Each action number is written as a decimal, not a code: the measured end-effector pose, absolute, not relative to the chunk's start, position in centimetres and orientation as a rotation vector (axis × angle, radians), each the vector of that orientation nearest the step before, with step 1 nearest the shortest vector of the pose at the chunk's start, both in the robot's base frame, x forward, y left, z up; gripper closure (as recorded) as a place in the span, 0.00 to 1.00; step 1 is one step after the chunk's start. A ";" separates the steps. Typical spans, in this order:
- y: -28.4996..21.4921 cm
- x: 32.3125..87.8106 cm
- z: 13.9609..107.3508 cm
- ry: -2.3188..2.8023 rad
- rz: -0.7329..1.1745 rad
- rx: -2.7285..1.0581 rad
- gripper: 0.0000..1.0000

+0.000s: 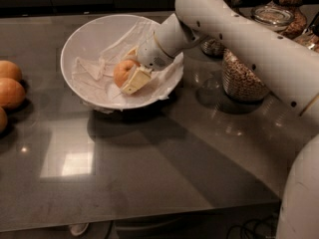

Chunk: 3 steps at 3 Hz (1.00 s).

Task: Pick orange from white bowl

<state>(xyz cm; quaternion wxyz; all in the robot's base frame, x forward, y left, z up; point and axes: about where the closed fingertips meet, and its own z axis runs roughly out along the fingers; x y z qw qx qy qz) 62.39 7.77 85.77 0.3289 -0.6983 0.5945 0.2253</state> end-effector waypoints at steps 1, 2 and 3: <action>7.8 62.4 85.8 1.555 0.589 -1.827 1.00; 7.8 62.3 86.3 1.549 0.587 -1.826 1.00; 7.2 61.9 87.9 1.531 0.560 -1.808 1.00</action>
Offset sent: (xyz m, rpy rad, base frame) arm 0.0000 0.0000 0.0000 0.0000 0.0000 0.0000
